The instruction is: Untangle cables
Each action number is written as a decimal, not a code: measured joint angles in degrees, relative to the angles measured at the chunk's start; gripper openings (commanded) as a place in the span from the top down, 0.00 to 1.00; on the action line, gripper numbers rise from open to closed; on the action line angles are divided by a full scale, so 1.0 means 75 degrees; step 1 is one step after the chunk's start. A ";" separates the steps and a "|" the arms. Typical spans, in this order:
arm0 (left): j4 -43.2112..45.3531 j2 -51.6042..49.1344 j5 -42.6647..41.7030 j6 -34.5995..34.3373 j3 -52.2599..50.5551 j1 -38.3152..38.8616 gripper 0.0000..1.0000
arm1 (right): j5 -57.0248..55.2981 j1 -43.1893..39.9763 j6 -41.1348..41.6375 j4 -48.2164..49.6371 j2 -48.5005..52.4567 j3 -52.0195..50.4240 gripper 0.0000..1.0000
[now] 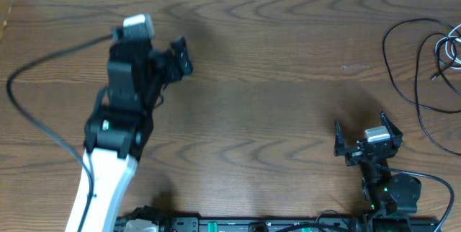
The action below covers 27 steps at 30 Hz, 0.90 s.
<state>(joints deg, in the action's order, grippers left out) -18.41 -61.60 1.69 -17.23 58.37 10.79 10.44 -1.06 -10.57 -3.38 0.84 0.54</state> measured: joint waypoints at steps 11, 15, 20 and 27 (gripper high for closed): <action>0.2451 0.3072 -0.0411 0.0498 -0.3832 -0.0656 0.05 | 0.0000 0.0000 0.0000 0.0000 0.0000 0.0000 0.01; 0.2830 0.4089 -0.0446 0.0533 -0.4841 -0.0831 0.05 | 0.0000 0.0000 0.0000 0.0000 0.0000 -0.0003 0.01; 0.2926 0.5359 -0.0446 0.0717 -0.5791 -0.0970 0.05 | 0.0003 0.0000 0.0000 0.0000 0.0000 0.0000 0.01; 0.2943 0.6796 -0.0449 0.1023 -0.6764 -0.1011 0.05 | 0.0003 0.0000 0.0000 -0.0003 0.0000 0.0000 0.01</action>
<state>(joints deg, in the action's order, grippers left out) 3.66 -10.63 -1.67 -9.56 7.64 3.20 10.46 -1.06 -10.57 -3.40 0.84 0.54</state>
